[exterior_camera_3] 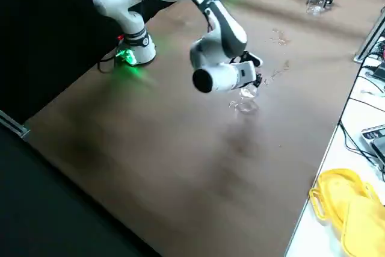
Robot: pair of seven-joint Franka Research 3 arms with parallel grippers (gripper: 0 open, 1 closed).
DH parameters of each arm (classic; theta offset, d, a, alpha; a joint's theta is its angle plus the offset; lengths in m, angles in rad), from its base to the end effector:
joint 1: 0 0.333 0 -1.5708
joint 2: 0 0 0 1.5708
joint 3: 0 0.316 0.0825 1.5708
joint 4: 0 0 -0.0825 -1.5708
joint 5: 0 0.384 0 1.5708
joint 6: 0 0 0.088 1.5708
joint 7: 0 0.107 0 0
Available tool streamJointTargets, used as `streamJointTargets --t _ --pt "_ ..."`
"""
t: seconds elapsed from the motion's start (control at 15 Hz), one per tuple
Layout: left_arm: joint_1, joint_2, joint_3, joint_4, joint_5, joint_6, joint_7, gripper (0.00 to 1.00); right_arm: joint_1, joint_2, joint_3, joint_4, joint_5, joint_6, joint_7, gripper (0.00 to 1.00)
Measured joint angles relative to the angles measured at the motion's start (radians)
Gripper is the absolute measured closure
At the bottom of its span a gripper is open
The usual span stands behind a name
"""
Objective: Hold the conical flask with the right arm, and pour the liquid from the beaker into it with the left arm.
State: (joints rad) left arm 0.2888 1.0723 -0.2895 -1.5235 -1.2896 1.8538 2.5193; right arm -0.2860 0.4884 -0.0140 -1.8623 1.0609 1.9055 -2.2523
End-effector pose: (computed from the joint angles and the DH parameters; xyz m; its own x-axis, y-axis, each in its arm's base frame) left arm 0.6483 -0.0544 0.0571 0.0230 -0.1337 0.9907 -0.9973 -0.0723 0.0134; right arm 0.6028 -0.1201 0.2534 0.1495 0.5453 0.8248 0.9766 -0.2119 -0.0369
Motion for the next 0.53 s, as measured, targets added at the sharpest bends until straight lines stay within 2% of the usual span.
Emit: streamJointTargets --t 0.27,0.53 --pt "0.001 -0.014 0.042 0.013 0.009 -0.001 0.000 0.00 -0.109 0.020 -0.001 0.026 -0.075 -0.075 -0.069 0.61" --pt "0.002 -0.068 0.080 0.020 0.059 -0.001 -0.045 0.00 -0.137 0.084 -0.001 0.027 -0.086 -0.095 -0.130 0.61"
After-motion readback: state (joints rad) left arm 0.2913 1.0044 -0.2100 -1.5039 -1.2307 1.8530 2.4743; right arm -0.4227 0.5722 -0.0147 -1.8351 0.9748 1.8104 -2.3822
